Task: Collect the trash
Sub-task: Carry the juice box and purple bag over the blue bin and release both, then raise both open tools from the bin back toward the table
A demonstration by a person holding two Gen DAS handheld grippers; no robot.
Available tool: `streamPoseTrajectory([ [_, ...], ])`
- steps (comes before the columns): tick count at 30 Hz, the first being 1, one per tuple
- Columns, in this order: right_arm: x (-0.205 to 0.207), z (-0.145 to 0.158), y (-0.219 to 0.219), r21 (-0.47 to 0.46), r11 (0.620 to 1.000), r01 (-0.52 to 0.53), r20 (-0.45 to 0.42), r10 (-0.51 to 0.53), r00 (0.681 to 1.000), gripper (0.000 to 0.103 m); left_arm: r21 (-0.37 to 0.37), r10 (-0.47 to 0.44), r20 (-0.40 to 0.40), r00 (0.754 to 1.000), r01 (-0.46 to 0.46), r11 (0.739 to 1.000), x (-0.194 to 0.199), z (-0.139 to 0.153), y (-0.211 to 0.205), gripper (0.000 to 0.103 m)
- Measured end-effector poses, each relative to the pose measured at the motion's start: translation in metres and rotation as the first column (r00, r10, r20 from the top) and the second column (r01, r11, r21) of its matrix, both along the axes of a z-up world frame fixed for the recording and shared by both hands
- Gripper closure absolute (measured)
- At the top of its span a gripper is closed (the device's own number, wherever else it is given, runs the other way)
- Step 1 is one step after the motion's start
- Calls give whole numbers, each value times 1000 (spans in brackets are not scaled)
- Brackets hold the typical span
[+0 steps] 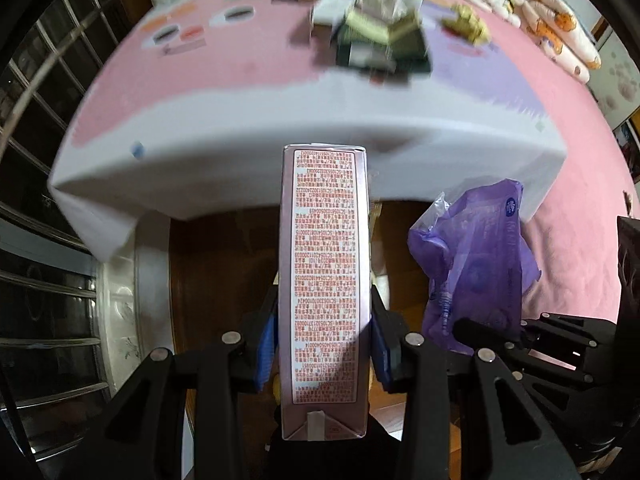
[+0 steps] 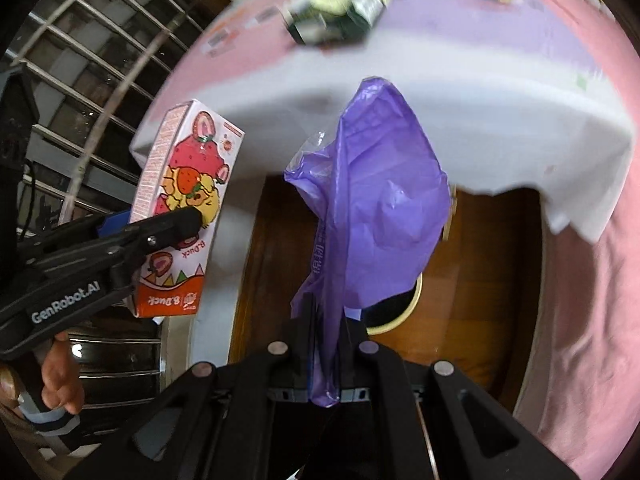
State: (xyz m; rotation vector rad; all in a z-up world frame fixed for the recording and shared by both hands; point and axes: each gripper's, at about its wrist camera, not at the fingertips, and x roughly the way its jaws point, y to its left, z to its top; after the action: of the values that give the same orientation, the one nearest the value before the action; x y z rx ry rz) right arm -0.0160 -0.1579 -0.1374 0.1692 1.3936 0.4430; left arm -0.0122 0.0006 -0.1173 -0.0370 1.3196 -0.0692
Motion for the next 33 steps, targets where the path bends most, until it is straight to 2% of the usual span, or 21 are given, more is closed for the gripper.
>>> streamPoseTrajectory([
  [7,3,-110,11,-39,999,33,-78,-36,996,97,-16,-3,-64,998,2,1000,8,-110,-3,65],
  [10,7,-169,14,-54,997,56,-108,-62,992,97,-9,-9,-86,996,8,1000,12,-161,-6,65],
  [12,9,-195,16,-59,996,68,-115,-74,991,97,1,-18,-90,996,19,1000,15,-194,-8,64],
  [15,9,-241,20,-58,995,80,-127,-87,988,95,23,-34,-81,996,36,999,15,-226,-14,64],
  [16,9,-248,19,-59,995,82,-129,-89,988,95,26,-38,-75,996,40,999,16,-237,-15,64],
  [17,10,-261,20,-63,994,90,-128,-97,987,95,24,-42,-76,996,44,999,16,-244,-15,63],
  [19,12,-280,21,-68,992,108,-131,-116,985,95,22,-48,-90,995,50,998,25,-258,-19,50],
  [20,12,-286,22,-64,991,115,-136,-123,983,94,23,-48,-94,994,50,998,27,-266,-18,36],
  [21,16,-291,24,-58,991,124,-142,-131,981,89,26,-44,-92,995,46,999,30,-271,-16,26],
  [22,16,-295,26,-58,990,131,-145,-138,980,84,27,-39,-87,995,42,999,31,-274,-14,25],
  [24,18,-301,26,-67,989,135,-139,-143,980,55,23,-32,-91,995,34,999,33,-277,-15,21],
  [26,18,-301,23,-74,986,148,-114,-156,981,43,30,-25,-93,995,28,999,36,-281,-11,19],
  [30,18,-296,20,-77,977,197,-87,-204,975,43,37,-14,-77,997,17,999,35,-278,7,17],
  [33,20,-284,19,-80,971,227,-68,-233,970,43,34,-7,-67,998,9,999,34,-264,13,17],
])
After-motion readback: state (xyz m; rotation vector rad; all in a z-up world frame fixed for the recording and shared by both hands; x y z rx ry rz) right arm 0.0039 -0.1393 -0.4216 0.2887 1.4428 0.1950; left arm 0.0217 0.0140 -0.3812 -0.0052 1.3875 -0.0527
